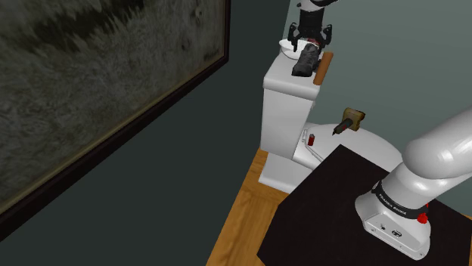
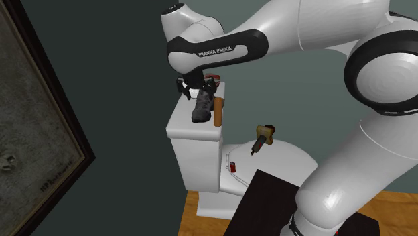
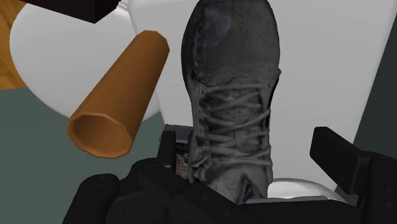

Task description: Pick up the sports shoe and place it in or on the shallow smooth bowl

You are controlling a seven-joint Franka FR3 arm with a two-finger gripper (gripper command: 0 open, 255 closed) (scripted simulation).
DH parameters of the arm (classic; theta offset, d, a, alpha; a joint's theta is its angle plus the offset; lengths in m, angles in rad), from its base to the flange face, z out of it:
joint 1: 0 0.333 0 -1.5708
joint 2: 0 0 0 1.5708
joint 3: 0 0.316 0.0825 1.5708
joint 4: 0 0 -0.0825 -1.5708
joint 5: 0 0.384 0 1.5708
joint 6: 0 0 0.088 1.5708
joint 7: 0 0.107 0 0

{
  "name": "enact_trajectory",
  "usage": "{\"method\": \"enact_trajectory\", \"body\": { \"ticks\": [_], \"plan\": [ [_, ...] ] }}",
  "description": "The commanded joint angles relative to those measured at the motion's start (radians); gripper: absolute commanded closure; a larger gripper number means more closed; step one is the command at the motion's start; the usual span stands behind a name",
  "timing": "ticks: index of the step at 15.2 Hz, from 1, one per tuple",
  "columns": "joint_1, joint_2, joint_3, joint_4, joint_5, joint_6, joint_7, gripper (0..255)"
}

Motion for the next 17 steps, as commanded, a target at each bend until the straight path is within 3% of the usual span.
{"method": "enact_trajectory", "body": {
  "ticks": [1,6,14,15,17],
  "plan": [
    [-0.007,0.01,-0.003,-0.01,-0.01,0.02,0.021,0],
    [-0.015,0.02,-0.013,-0.071,-0.021,0.092,0.027,0],
    [-0.015,0.02,-0.013,-0.071,-0.021,0.092,0.027,0],
    [-0.015,0.02,-0.013,-0.071,-0.021,0.092,0.027,255],
    [-0.015,0.02,-0.013,-0.071,-0.021,0.092,0.027,255]
  ]
}}
